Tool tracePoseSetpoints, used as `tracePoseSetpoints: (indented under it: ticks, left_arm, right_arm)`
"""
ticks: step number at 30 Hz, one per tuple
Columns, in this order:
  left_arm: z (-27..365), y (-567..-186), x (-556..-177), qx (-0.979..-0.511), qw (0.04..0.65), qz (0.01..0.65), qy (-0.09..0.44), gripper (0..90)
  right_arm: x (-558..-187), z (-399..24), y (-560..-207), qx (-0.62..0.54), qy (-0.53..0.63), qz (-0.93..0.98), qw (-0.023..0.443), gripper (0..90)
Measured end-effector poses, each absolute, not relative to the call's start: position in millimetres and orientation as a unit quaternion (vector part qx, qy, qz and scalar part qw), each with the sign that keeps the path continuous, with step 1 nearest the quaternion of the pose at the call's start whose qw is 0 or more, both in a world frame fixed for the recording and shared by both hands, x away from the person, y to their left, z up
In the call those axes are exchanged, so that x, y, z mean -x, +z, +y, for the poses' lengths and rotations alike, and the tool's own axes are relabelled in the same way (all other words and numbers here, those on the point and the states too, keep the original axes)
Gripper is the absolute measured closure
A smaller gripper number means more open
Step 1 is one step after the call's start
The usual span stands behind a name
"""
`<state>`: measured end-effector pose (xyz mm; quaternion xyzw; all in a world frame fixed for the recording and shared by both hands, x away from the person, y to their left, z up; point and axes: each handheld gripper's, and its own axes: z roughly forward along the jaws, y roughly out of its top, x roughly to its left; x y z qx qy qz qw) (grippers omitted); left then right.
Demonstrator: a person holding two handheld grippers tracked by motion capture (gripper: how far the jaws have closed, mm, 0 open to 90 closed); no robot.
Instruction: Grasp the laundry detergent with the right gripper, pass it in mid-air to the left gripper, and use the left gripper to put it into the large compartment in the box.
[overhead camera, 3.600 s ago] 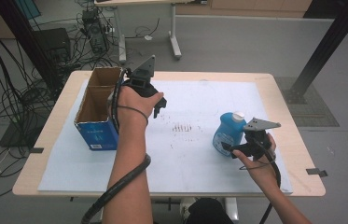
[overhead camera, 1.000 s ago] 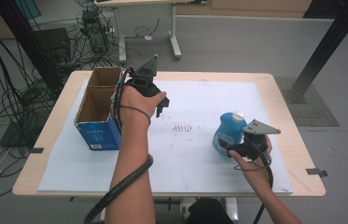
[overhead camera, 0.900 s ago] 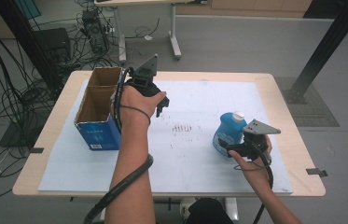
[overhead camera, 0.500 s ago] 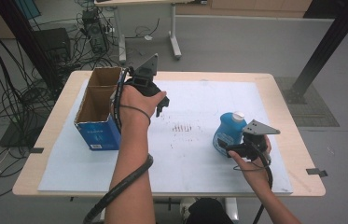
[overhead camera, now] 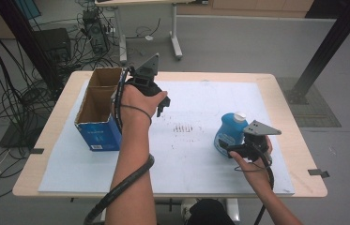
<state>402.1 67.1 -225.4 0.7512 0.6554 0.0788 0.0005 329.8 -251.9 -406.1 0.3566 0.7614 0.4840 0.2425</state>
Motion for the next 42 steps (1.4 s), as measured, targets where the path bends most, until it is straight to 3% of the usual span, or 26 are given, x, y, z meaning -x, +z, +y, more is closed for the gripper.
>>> tracePoseSetpoints:
  ticks: [42]
  left_arm:
    - [69.9, -225.8, -402.0, -0.749, 0.003, 0.658, 0.078, 5.8]
  right_arm:
    - [-331.1, -250.1, -405.5, -0.354, 0.483, 0.764, 0.240, 1.8]
